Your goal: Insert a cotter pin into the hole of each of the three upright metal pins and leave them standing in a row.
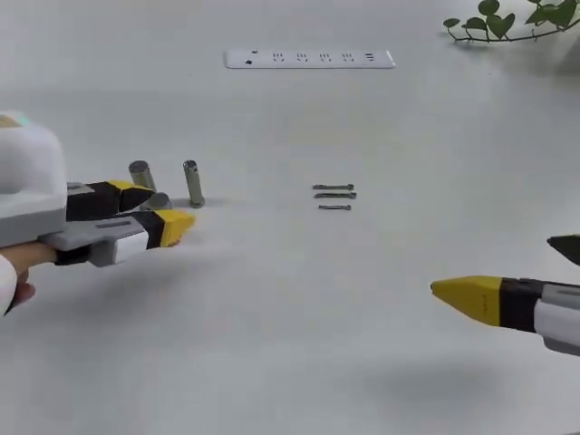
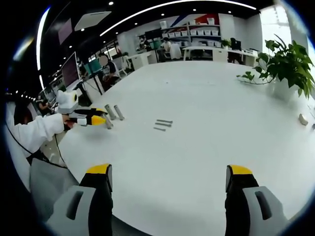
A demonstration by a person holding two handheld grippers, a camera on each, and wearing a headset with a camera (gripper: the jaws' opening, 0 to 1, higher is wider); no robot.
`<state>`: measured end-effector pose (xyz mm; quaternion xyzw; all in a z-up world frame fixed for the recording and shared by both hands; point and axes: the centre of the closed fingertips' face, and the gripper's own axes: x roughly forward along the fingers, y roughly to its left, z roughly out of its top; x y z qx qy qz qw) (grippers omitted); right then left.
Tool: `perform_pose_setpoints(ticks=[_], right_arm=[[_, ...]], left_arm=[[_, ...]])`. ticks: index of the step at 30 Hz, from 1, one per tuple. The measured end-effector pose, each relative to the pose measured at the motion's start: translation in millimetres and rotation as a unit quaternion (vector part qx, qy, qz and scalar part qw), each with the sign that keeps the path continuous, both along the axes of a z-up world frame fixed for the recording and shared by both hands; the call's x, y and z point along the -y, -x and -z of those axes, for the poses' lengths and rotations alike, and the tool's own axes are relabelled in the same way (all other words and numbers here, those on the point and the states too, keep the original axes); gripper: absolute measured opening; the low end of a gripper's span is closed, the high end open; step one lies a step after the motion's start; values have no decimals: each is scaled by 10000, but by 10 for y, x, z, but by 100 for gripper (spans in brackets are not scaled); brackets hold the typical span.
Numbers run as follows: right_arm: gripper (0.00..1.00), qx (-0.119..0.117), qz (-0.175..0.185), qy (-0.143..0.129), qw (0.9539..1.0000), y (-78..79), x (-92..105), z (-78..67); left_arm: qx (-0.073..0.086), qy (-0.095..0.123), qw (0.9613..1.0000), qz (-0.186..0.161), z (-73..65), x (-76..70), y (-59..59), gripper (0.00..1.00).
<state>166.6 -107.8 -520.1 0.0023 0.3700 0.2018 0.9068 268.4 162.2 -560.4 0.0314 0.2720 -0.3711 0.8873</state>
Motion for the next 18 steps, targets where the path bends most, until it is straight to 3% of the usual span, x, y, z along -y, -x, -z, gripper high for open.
perform_pose_setpoints(ticks=[9,14,16,18], right_arm=[[94,-44,7,52,10000,2,10,8],[94,-31,11,51,10000,-15,24,7],[93,-31,-2,72,10000,-22,24,9],[93,-37,-6,65,10000,-29,27,14]], left_arm=[[58,-242,9996,131,103,26,17,22],[203,-357,9992,-7,92,-28,-48,11],[202,-346,9992,74,87,-29,-42,11],[314,-485,9981,197,81,-37,-43,11]])
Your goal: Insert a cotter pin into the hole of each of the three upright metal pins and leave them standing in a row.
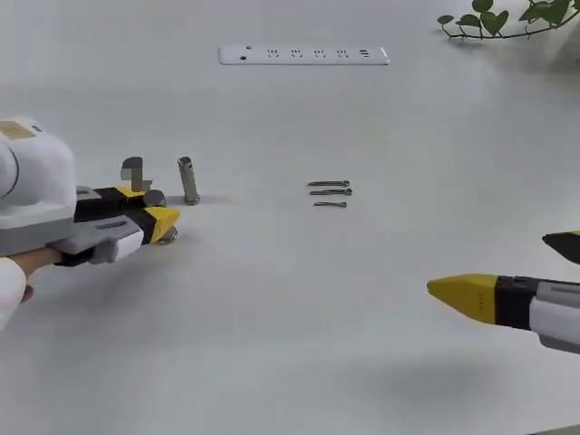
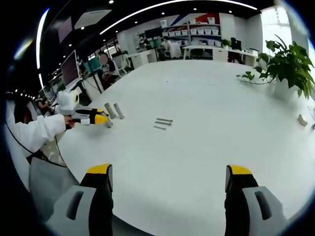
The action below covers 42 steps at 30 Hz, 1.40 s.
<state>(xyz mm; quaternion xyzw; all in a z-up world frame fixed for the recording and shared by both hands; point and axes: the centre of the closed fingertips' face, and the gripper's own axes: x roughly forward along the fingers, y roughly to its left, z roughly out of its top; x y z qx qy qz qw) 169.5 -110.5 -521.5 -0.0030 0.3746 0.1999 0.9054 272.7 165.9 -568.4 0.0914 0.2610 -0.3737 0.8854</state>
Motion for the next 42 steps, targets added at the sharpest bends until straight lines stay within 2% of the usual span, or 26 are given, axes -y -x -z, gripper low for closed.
perform_pose_setpoints(ticks=[1,8,10,12,15,18,20,21,23,27,30,31,35,36,38,40,42], right_arm=[[93,2,-1,-8,10000,-11,4,3],[93,41,-27,-10,10000,-15,-29,-4],[93,48,-28,-12,10000,-15,-31,-6],[93,56,-20,-17,10000,-12,-30,-15],[93,72,19,-19,10000,-15,-2,-19],[93,90,43,-40,9999,-4,-1,-24],[93,96,47,-53,9999,5,-8,-25],[93,97,56,-64,9999,9,-12,-24],[93,101,50,-96,9999,17,-31,-25],[93,104,15,-134,9999,20,-52,-20],[93,102,8,-158,9998,22,-55,-13],[93,94,7,-171,9998,21,-53,-9],[92,91,11,-210,9997,23,-31,3],[92,89,14,-217,9997,24,-26,3],[92,86,16,-223,9997,18,-6,6],[92,92,24,-232,9997,9,20,6],[92,91,33,-239,9997,17,22,1]], left_arm=[[32,-68,10000,13,1,-1,6,10],[78,-140,9999,-27,1,-6,9,10],[125,-242,9996,67,-2,11,31,10],[241,-466,9984,210,-10,32,75,10],[246,-366,9984,358,-46,131,181,10],[261,-358,9973,579,-72,246,280,10],[145,-187,9980,585,-86,315,325,10],[15,1,9978,657,-91,396,384,10],[85,-48,9961,877,-91,482,443,10],[79,-73,9944,1051,-88,615,526,10],[58,-5,9937,1123,-101,696,563,10],[105,-46,9925,1216,-107,747,585,10],[97,-39,9910,1333,-111,840,623,10],[149,-95,9895,1438,-109,873,640,10],[77,10,9897,1432,-111,908,652,9],[81,71,9885,1508,-119,951,674,9],[125,21,9873,1586,-118,981,690,9]])
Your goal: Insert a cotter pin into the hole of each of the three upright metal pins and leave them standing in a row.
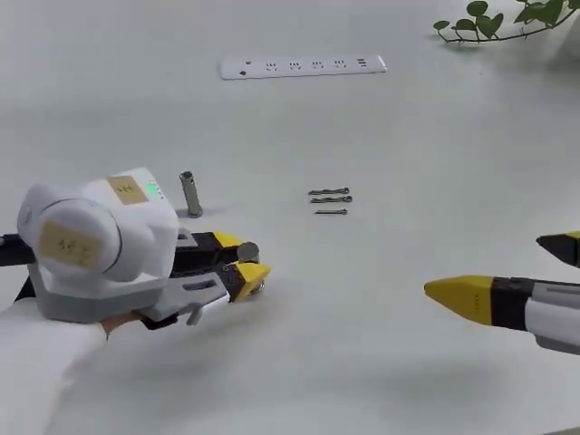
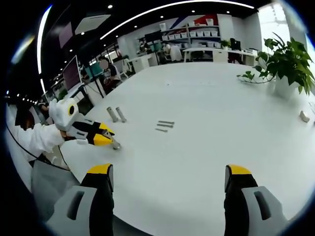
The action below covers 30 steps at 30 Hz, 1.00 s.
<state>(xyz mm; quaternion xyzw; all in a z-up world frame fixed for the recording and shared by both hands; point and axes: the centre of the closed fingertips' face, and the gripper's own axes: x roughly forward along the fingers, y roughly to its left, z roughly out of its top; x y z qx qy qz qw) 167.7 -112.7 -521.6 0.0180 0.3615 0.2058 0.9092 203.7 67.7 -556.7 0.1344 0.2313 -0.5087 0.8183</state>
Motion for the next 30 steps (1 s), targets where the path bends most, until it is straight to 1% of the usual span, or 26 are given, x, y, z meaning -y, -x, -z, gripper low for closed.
perform_pose_setpoints(ticks=[3,5,7,9,10,14,20,23,25,26,27,29,30], right_arm=[[92,-2,12,-11,10000,8,7,-2],[92,-3,23,-24,10000,11,15,1],[92,-8,29,-32,10000,17,12,3],[91,-19,30,-36,10000,24,9,7],[91,-26,27,-40,10000,24,9,10],[91,-41,17,-37,10000,21,12,21],[91,-55,11,-41,10000,37,-3,30],[91,-63,10,-37,10000,35,3,37],[91,-61,10,-32,10000,29,3,33],[91,-60,6,-28,10000,29,-4,27],[91,-59,4,-25,10000,28,-3,26],[91,-53,3,-16,10000,23,2,25],[91,-58,1,-18,10000,17,4,25]], left_arm=[[-14,-6,10000,92,9,47,21,9],[28,-17,9998,203,10,79,41,9],[30,-32,9996,272,16,107,56,9],[-27,-35,9996,292,27,124,61,10],[-56,-31,9996,291,34,128,63,10],[-47,-47,9994,332,54,143,69,10],[0,-143,9991,396,88,154,88,10],[-20,-133,9991,402,100,157,100,10],[-32,-224,9988,429,134,155,112,10],[-26,-157,9990,416,116,154,111,10],[-36,-152,9990,415,114,153,111,10],[0,-194,9988,442,120,147,113,10],[-21,-154,9990,424,114,150,120,10]])
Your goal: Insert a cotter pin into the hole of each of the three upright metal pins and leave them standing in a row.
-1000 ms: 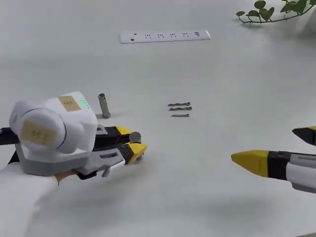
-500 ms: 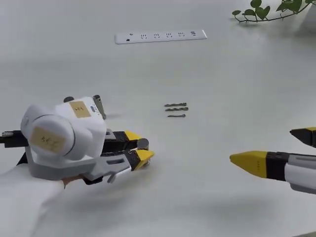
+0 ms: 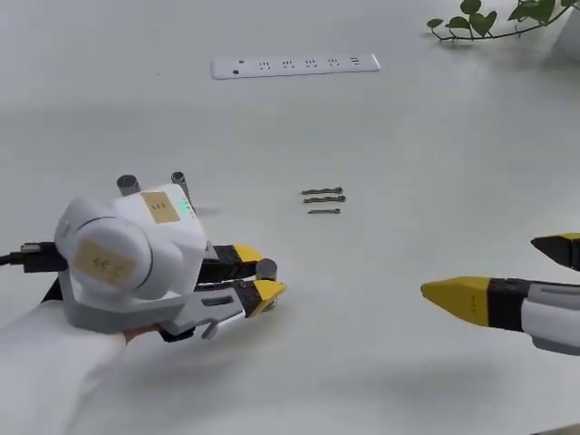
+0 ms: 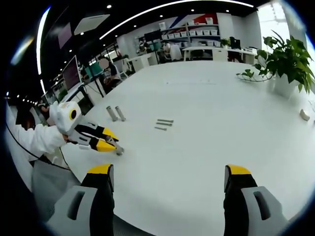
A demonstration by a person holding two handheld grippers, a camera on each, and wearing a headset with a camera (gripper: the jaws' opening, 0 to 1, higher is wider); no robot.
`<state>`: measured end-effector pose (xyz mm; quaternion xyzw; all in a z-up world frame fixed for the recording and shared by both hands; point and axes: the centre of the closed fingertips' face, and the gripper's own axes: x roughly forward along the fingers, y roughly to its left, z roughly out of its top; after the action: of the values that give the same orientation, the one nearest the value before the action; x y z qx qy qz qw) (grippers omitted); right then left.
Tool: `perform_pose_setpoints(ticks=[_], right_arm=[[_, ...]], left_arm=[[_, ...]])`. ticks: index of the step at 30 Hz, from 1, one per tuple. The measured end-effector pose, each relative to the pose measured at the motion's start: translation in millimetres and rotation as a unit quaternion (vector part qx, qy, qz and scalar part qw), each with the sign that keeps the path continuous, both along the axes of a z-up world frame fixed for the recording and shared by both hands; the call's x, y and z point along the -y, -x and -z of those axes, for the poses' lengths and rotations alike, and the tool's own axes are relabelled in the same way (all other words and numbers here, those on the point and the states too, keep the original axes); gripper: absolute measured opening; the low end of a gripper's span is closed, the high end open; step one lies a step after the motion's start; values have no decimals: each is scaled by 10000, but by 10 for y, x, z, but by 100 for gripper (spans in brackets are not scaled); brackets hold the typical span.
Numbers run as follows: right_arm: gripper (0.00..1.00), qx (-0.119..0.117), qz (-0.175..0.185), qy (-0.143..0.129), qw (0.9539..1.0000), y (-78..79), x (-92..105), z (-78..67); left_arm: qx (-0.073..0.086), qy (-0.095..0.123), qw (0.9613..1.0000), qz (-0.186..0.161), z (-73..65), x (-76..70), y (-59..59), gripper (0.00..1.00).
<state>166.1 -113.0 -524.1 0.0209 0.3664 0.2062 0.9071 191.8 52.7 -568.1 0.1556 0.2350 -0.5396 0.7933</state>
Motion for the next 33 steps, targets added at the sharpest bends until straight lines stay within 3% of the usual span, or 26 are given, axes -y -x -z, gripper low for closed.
perform_pose_setpoints(ticks=[2,8,9,15,19,22,23,24,28,33], right_arm=[[91,-14,-5,4,10000,0,3,4],[91,19,13,-2,10000,-7,26,-15],[91,15,26,-1,10000,2,26,-16],[91,43,106,-40,9999,11,40,-27],[91,125,187,-69,9997,-13,65,-73],[91,133,174,-16,9998,1,76,-93],[91,135,175,4,9998,10,87,-95],[91,139,169,22,9998,10,100,-107],[91,205,193,8,9996,18,130,-166],[90,223,250,-7,9994,52,158,-187]], left_arm=[[-59,83,9999,-33,-2,5,7,10],[-24,129,9999,-92,-5,7,9,10],[-99,188,9996,-163,-6,6,7,10],[-180,349,9989,-271,-22,11,6,11],[-242,603,9974,-317,-98,9,-3,12],[-302,774,9957,-414,-166,-21,-2,20],[-422,896,9934,-577,-193,-32,-13,22],[-437,1002,9919,-646,-239,-45,-19,24],[-434,1057,9911,-688,-324,-116,14,34],[-559,1120,9892,-762,-356,-214,117,47]])
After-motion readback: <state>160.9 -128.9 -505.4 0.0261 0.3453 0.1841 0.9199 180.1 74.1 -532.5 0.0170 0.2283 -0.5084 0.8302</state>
